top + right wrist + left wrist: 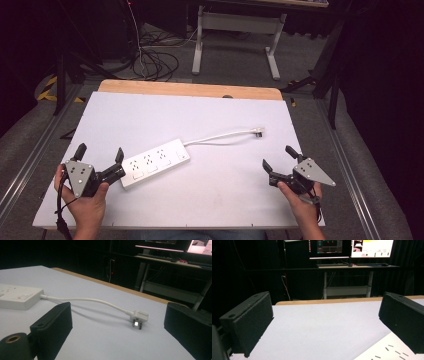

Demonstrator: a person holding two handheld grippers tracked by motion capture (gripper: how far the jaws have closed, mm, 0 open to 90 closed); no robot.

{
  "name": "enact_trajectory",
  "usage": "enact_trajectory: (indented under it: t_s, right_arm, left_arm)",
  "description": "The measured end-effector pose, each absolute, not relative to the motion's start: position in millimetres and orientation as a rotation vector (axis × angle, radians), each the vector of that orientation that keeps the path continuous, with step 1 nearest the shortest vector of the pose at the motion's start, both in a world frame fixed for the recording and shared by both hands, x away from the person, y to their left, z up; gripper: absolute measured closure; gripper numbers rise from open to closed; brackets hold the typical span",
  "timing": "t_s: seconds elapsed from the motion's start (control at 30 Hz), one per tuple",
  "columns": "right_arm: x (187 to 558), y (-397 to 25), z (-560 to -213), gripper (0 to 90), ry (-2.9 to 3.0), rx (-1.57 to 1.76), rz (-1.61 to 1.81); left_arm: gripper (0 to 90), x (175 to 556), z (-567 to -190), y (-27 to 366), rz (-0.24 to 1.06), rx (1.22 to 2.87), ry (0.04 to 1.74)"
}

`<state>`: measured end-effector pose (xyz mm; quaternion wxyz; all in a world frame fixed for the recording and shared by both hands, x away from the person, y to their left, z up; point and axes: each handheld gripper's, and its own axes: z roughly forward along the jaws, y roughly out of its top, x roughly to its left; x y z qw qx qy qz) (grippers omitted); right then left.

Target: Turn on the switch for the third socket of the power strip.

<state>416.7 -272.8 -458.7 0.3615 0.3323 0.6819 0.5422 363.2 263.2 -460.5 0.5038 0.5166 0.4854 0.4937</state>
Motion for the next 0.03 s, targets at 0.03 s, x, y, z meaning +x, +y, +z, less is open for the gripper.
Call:
enact_trajectory:
  t_s: [0.03]
  right_arm:
    - [416.7,-272.8,-458.7,8.5,1.757,0.856,1.397]
  left_arm:
    - [0.1,363.3,-460.4,263.4,1.195,1.248,1.172]
